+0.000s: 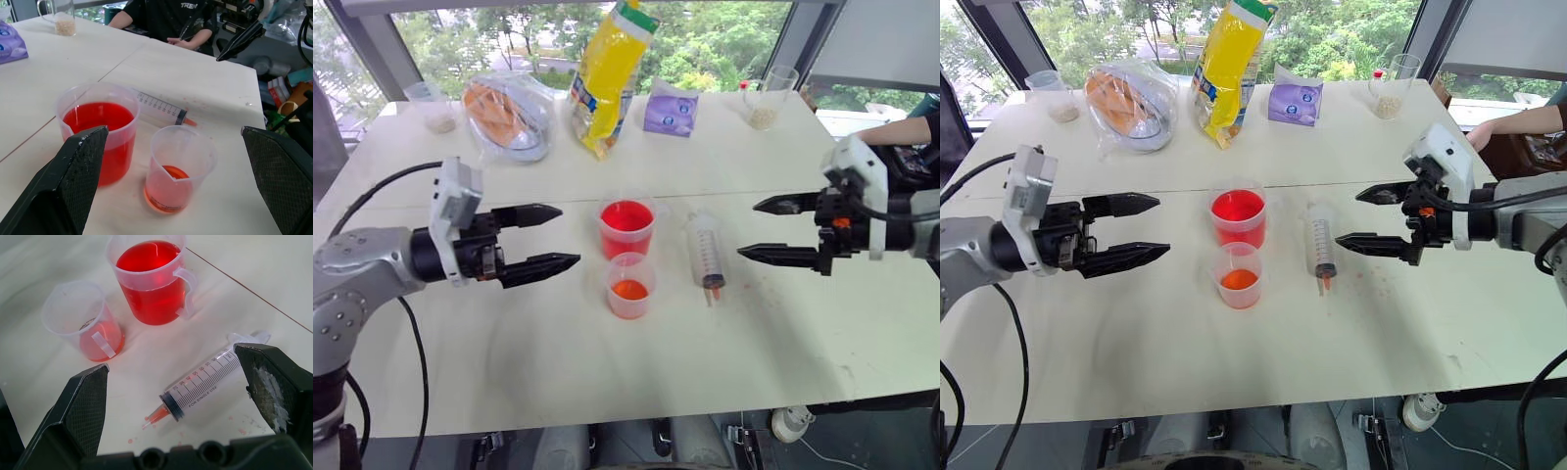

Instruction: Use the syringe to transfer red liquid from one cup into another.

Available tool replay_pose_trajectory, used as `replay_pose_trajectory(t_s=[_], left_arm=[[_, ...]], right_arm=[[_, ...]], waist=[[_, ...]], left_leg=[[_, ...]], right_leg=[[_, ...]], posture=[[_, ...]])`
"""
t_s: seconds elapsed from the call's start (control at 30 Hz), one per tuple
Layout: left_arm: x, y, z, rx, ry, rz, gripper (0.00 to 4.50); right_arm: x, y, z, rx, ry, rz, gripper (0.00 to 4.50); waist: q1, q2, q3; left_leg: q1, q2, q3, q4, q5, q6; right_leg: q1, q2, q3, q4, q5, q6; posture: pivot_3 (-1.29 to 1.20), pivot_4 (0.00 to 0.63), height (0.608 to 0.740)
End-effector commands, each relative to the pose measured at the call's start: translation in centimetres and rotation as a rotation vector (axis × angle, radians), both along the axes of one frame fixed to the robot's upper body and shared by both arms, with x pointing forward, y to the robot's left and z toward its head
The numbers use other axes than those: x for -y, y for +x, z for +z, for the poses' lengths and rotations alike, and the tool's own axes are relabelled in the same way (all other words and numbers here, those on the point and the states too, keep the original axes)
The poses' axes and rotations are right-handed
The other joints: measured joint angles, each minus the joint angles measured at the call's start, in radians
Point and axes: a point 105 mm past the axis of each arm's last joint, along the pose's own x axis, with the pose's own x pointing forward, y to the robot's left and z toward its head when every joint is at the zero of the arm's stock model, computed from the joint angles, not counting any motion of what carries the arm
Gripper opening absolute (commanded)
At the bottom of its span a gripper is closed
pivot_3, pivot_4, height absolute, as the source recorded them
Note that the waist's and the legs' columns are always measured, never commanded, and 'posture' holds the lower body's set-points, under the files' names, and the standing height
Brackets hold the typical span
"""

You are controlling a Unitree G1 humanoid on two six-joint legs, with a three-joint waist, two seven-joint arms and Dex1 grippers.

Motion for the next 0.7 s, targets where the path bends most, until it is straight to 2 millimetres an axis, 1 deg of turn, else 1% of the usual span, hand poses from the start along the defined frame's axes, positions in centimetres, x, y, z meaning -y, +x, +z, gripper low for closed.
replay_pose_trajectory(t_s=[0.03,0.2,0.5,0.7], left_arm=[[0.1,0.1,1.1,0.050,-0.011,-0.006,4.50],[0.2,0.3,1.4,0.054,-0.020,-0.019,4.50],[0.5,0.5,1.1,0.052,-0.016,-0.024,4.50],[0.7,0.5,1.0,0.049,-0.020,-0.030,4.50]], right_arm=[[-0.1,-0.3,1.0,0.052,0.001,0.001,4.48],[0.1,-0.1,0.9,0.055,0.002,-0.014,4.48],[0.3,0.2,0.8,0.044,0.005,-0.044,4.48],[0.8,0.8,0.3,0.014,-0.023,-0.107,4.48]], waist=[[0.000,0.000,0.000],[0.000,0.000,0.000],[0.000,0.000,0.000],[0.000,0.000,0.000]], left_leg=[[0.000,0.000,0.000,0.000,0.000,0.000],[0.000,0.000,0.000,0.000,0.000,0.000],[0.000,0.000,0.000,0.000,0.000,0.000],[0.000,0.000,0.000,0.000,0.000,0.000]], right_leg=[[0.000,0.000,0.000,0.000,0.000,0.000],[0.000,0.000,0.000,0.000,0.000,0.000],[0.000,0.000,0.000,0.000,0.000,0.000],[0.000,0.000,0.000,0.000,0.000,0.000]], posture=[[0.00,0.150,0.740],[0.00,0.150,0.740],[0.00,0.150,0.740],[0.00,0.150,0.740]])
